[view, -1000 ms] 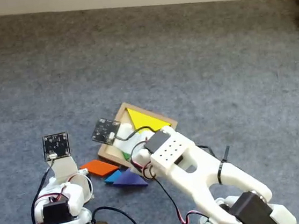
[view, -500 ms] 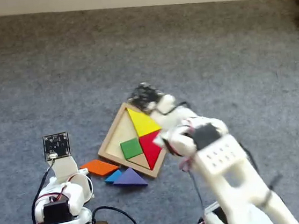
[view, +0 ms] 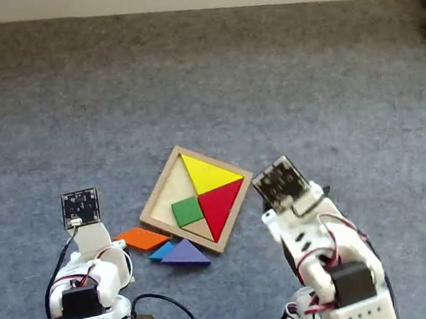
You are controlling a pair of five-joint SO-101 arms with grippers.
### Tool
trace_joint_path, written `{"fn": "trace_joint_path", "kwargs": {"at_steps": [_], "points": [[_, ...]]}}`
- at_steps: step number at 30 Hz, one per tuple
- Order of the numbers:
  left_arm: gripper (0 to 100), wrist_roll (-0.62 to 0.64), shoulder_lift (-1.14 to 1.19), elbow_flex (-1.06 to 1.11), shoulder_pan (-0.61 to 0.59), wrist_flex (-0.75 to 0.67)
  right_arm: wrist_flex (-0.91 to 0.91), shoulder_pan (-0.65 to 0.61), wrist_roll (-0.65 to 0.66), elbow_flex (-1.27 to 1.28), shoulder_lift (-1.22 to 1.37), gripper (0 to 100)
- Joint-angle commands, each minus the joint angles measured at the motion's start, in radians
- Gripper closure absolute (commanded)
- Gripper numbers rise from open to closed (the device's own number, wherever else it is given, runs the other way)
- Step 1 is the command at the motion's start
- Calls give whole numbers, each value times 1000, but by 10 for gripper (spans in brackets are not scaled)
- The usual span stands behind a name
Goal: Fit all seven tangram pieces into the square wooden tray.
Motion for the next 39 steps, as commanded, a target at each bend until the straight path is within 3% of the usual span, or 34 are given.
{"fn": "trace_joint_path", "kwargs": {"at_steps": [1,16,23,31,34,39], "points": [[994,-9,-53,19,10,5,4,42,-9,71,-183,993],[993,-9,-53,19,15,5,1,61,-9,387,-177,992],[993,-9,-53,19,16,5,-25,62,-328,460,-174,993],[992,-23,-56,-12,7,-3,64,62,-448,460,-173,993],[992,-192,-56,-107,8,3,76,62,-456,460,-173,993],[992,-647,-54,-262,7,6,74,62,-453,460,-173,993]]}}
